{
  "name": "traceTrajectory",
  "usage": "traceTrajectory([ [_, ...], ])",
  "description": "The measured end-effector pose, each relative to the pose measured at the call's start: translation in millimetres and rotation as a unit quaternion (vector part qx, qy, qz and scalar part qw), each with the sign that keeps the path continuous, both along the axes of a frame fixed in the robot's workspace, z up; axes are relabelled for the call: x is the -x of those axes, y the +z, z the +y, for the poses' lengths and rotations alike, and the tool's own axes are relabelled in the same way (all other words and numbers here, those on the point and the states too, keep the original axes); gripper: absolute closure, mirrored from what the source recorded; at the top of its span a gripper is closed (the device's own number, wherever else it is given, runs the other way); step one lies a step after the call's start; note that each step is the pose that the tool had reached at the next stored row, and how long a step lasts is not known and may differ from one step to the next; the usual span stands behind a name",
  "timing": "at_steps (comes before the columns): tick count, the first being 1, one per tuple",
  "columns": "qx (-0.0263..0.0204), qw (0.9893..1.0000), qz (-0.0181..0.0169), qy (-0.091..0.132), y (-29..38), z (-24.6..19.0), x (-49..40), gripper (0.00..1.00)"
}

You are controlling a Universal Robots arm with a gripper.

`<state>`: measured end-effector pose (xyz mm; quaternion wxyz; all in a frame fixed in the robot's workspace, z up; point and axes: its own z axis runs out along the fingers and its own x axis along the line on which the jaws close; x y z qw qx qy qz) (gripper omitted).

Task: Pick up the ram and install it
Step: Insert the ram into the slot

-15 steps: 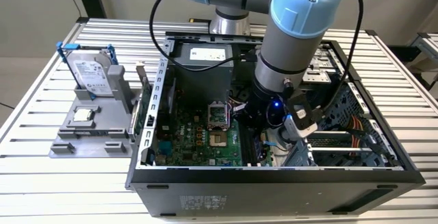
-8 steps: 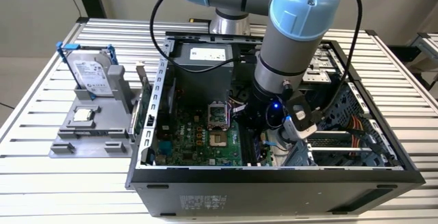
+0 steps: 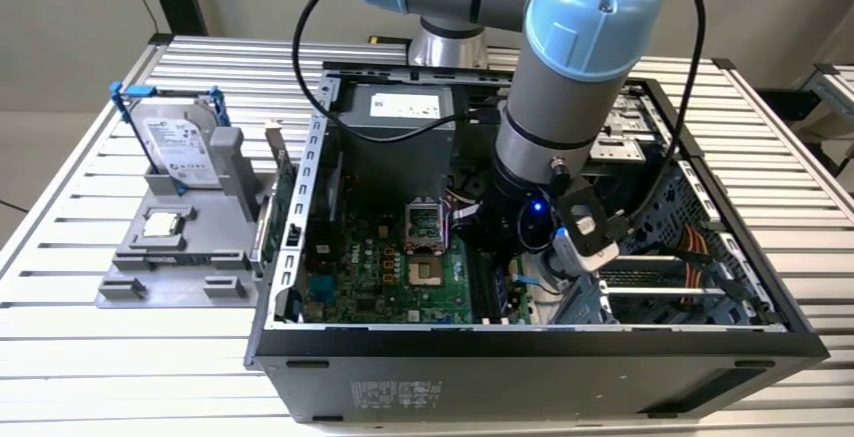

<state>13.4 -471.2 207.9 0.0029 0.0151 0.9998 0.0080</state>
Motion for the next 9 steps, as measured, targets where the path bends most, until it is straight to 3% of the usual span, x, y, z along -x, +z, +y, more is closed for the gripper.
traceTrajectory([
  [4,-0.0001,1.0000,0.0002,0.000,6.6,0.0,0.0,0.00],
  [9,-0.0003,1.0000,0.0005,0.000,23.1,0.0,0.0,0.00],
])
